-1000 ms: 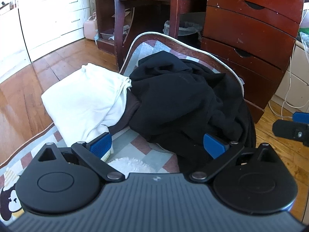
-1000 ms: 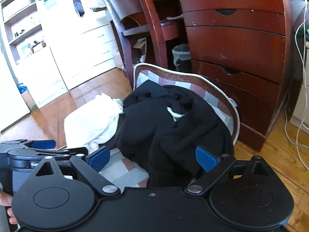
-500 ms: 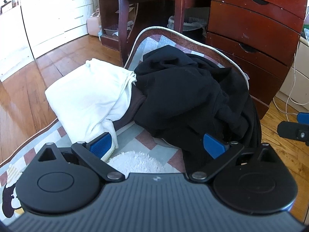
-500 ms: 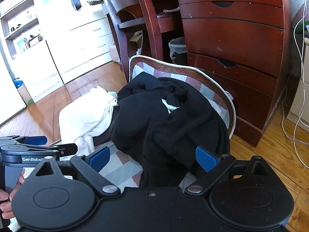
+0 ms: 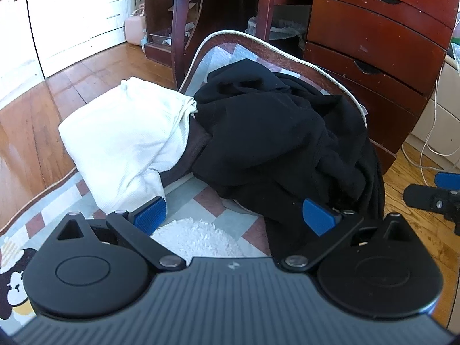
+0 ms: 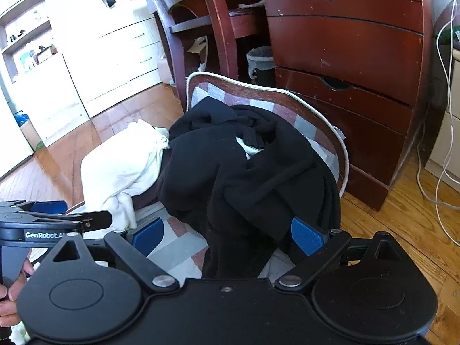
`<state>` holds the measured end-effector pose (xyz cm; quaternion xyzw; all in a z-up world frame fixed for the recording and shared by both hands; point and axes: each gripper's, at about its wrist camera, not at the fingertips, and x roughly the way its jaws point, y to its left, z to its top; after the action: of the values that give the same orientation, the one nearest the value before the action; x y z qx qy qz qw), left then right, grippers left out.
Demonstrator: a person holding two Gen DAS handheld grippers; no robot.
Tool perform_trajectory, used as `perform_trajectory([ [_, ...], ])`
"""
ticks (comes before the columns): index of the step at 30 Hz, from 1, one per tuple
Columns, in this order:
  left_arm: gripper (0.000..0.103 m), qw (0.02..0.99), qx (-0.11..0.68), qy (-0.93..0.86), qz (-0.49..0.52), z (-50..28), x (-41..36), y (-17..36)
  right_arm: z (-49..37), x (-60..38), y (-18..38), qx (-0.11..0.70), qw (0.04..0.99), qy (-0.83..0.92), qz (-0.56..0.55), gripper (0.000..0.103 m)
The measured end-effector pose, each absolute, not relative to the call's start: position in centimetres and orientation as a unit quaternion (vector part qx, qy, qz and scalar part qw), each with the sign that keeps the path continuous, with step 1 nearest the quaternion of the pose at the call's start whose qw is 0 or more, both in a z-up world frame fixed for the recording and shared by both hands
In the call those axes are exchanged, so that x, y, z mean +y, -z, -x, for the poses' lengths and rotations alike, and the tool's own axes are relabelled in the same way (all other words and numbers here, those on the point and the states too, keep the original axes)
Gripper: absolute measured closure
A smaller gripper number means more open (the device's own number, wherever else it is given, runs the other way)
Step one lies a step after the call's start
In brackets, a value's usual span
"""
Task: Fold clothes
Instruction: 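Move both tools toward the black garment in the checkered basket, then grasp the black garment with the left tool while the right tool grasps it too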
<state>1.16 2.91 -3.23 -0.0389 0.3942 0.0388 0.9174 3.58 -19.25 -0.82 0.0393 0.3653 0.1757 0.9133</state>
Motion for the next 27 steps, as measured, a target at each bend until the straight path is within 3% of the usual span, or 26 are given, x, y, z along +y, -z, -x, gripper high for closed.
perform_trajectory([
  [11,0.000,0.918,0.389,0.001,0.073,-3.0,4.7,4.1,-6.1,-21.9,1.6,0.295,0.933,-0.158,-0.133,0.004],
  [18,0.002,0.898,0.419,0.030,0.128,-5.2,8.1,5.5,-15.5,-21.2,7.1,0.325,0.943,-0.055,-0.046,0.006],
  [19,0.002,0.903,0.411,0.021,0.125,-4.9,8.9,5.6,-16.7,-21.5,7.7,0.328,0.941,-0.058,-0.054,0.011],
  [27,0.000,0.913,0.374,0.002,0.161,-6.8,15.2,7.5,-24.3,-21.7,12.1,0.380,0.911,-0.080,-0.137,0.014],
])
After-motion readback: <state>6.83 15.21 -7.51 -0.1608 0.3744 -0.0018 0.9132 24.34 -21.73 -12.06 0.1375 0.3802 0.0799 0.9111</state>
